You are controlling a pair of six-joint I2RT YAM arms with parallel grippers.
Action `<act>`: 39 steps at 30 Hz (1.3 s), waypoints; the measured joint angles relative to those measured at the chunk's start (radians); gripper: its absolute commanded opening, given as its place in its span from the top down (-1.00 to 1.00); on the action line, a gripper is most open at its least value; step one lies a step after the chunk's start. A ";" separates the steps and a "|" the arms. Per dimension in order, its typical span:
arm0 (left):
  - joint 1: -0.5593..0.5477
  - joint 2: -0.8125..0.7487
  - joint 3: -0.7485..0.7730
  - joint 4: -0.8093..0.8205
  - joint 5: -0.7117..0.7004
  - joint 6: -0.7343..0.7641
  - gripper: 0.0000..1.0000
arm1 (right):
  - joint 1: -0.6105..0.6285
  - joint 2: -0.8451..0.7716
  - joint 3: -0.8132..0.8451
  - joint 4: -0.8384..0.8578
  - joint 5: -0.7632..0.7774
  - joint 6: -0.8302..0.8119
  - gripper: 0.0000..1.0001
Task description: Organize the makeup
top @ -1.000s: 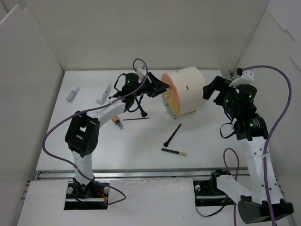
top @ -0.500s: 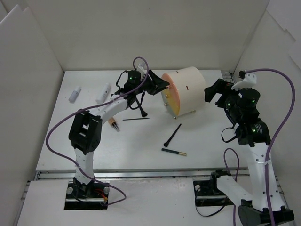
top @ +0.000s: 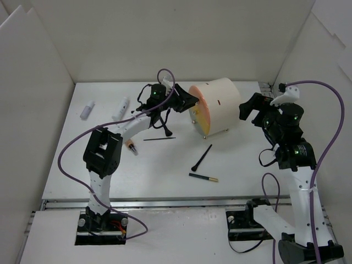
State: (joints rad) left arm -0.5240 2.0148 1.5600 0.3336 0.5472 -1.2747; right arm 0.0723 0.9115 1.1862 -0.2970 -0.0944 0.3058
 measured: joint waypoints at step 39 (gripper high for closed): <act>0.033 -0.058 -0.160 0.176 0.072 -0.063 1.00 | -0.001 -0.044 -0.033 -0.006 -0.001 0.001 -0.96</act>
State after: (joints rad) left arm -0.4908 1.9572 1.4002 0.5098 0.6193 -1.3373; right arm 0.0715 0.8677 1.1534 -0.3027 -0.0956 0.3065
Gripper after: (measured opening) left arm 0.212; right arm 0.980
